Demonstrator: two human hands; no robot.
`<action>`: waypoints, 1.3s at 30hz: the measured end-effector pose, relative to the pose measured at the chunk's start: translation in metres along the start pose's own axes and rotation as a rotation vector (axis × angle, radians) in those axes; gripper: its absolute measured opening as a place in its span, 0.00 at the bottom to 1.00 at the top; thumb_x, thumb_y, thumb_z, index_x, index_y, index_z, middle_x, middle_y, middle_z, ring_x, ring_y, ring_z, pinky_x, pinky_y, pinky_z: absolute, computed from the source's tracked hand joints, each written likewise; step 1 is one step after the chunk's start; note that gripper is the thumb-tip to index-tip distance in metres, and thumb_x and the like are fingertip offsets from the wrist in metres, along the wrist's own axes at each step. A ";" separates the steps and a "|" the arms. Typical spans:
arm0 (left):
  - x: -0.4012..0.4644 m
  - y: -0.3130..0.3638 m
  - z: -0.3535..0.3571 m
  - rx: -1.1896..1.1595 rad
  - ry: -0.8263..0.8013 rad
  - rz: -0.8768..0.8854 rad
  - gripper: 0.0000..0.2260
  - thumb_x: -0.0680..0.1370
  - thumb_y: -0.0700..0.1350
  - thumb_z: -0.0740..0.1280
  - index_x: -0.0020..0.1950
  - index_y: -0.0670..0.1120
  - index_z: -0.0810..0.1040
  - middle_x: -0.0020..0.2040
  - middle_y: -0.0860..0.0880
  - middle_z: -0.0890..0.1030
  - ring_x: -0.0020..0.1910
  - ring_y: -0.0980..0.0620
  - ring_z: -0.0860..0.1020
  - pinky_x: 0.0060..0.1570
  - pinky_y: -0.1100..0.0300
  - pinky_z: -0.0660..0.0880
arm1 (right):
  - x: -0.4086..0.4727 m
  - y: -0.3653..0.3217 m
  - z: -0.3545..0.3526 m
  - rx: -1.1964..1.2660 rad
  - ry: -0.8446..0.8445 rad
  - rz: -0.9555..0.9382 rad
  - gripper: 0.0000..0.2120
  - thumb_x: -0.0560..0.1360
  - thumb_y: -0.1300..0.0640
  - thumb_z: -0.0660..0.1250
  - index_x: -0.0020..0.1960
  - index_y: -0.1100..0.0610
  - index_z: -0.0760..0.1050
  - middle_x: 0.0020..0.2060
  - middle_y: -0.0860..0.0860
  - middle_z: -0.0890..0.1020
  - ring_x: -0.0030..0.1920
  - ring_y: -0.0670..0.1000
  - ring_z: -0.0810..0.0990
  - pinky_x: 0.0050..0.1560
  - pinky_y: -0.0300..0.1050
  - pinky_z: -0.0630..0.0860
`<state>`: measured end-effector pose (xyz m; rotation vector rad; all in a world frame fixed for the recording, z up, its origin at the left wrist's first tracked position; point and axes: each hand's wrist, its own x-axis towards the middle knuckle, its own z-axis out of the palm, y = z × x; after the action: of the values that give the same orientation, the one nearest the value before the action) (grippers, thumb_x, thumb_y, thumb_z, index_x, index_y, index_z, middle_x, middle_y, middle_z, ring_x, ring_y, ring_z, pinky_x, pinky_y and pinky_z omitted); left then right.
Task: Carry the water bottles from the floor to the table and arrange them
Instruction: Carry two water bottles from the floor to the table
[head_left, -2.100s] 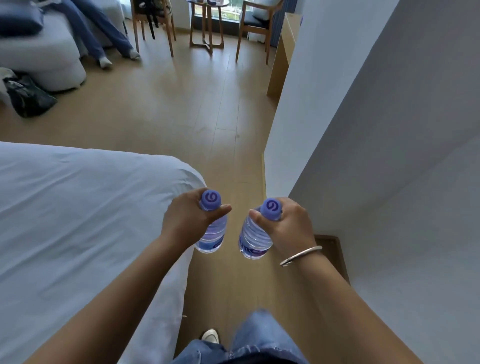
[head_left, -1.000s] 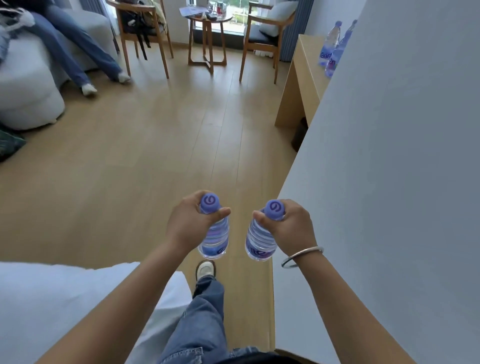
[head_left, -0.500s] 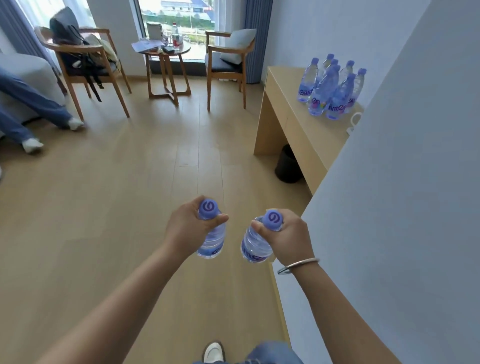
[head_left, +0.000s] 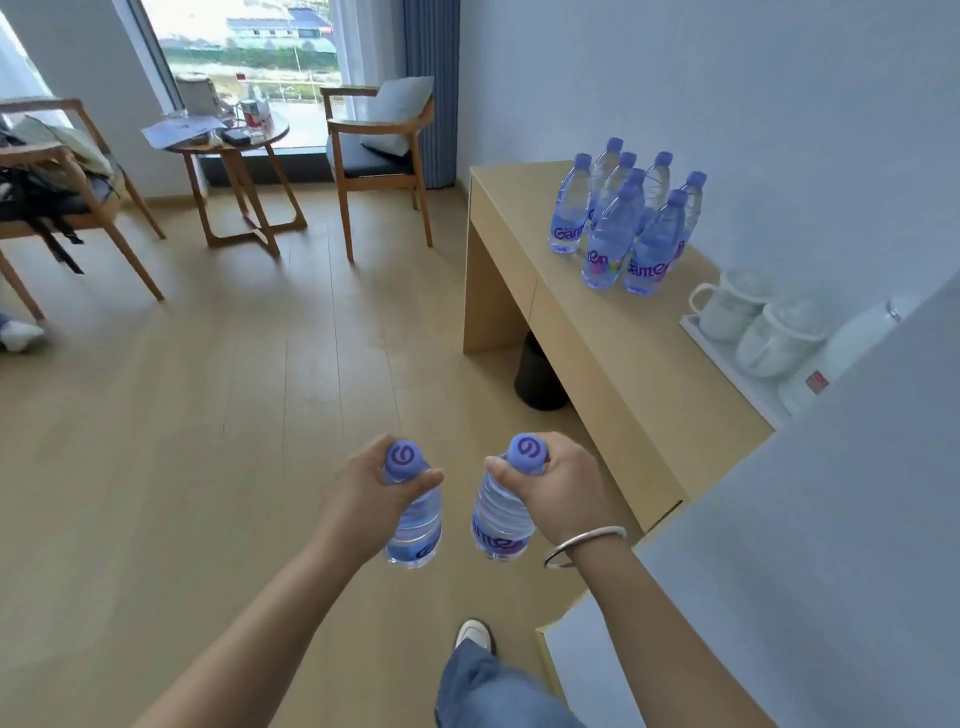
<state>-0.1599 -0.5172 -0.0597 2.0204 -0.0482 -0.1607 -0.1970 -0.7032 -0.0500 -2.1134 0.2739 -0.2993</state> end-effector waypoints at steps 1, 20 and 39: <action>0.021 0.006 0.004 -0.004 -0.011 0.011 0.10 0.68 0.47 0.76 0.42 0.46 0.76 0.33 0.54 0.79 0.32 0.62 0.76 0.36 0.66 0.72 | 0.022 0.001 0.001 -0.006 0.013 -0.011 0.15 0.67 0.52 0.74 0.38 0.64 0.78 0.34 0.58 0.81 0.38 0.57 0.78 0.42 0.52 0.76; 0.354 0.080 0.041 0.025 -0.144 0.172 0.09 0.69 0.49 0.74 0.42 0.50 0.76 0.38 0.52 0.80 0.35 0.59 0.76 0.35 0.65 0.72 | 0.321 0.009 0.014 -0.020 0.177 0.117 0.13 0.67 0.51 0.74 0.35 0.61 0.76 0.32 0.56 0.78 0.37 0.57 0.76 0.41 0.50 0.74; 0.685 0.165 0.074 0.065 -0.535 0.380 0.09 0.68 0.50 0.74 0.43 0.53 0.75 0.38 0.53 0.81 0.39 0.55 0.79 0.43 0.56 0.76 | 0.605 -0.002 0.071 -0.088 0.544 0.268 0.22 0.67 0.49 0.73 0.35 0.69 0.73 0.32 0.65 0.77 0.34 0.60 0.71 0.37 0.54 0.71</action>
<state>0.5149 -0.7281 -0.0068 1.9408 -0.7755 -0.4549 0.3971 -0.8333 -0.0216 -2.0150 0.8930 -0.7092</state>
